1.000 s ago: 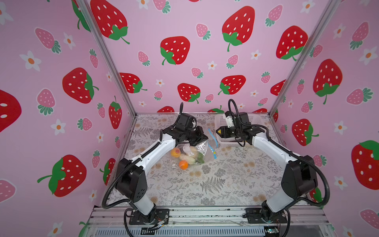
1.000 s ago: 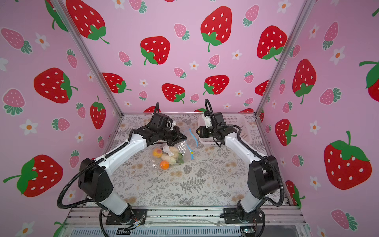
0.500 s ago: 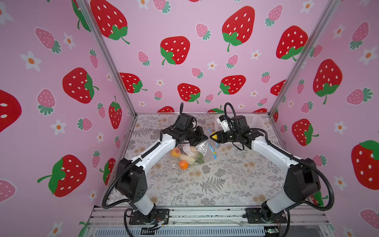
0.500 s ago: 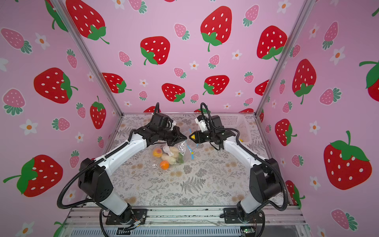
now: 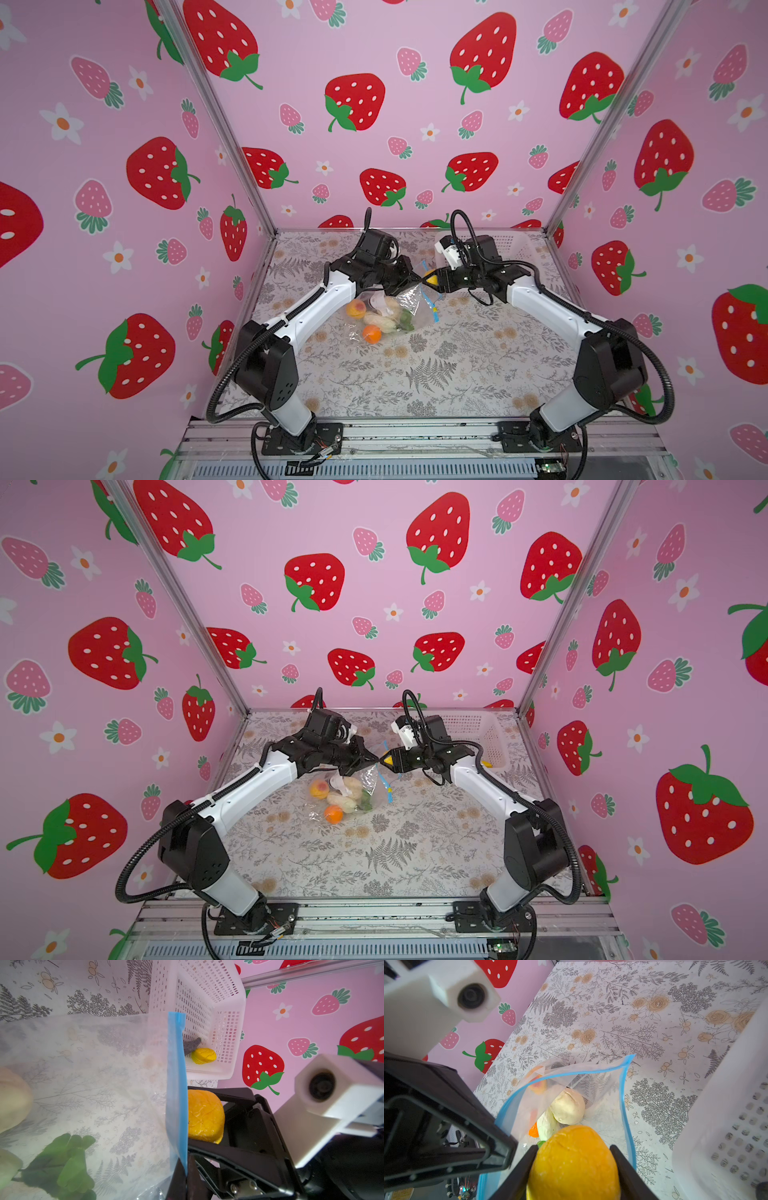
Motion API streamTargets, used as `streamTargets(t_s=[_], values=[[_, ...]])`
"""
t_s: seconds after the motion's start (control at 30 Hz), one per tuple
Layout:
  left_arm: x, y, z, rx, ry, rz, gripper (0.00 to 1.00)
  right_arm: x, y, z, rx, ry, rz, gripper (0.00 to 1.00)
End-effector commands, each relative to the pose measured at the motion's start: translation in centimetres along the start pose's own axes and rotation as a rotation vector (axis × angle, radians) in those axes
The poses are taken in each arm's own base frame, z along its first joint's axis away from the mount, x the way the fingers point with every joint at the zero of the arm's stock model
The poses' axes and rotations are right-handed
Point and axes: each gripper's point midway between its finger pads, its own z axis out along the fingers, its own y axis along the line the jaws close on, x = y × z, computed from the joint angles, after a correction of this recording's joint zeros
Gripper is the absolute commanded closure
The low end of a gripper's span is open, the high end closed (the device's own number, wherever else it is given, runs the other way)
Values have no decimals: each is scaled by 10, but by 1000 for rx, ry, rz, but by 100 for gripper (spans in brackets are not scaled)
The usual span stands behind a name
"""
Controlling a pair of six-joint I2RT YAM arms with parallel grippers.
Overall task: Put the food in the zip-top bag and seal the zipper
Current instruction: 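Lift the yellow mango with the right gripper and carry it over the bag, then lower the mango into the bag and open the right gripper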
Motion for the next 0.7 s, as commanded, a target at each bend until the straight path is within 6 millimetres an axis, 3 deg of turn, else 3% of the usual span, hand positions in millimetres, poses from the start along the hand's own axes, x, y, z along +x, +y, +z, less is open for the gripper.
streamTargets(t_s=[0.0, 0.67], values=[[3, -15, -12, 37, -18, 27, 100, 14, -3, 10, -11, 41, -9, 45], [3, -15, -14, 38, -22, 29, 100, 21, -13, 15, 25, 67, 3, 43]])
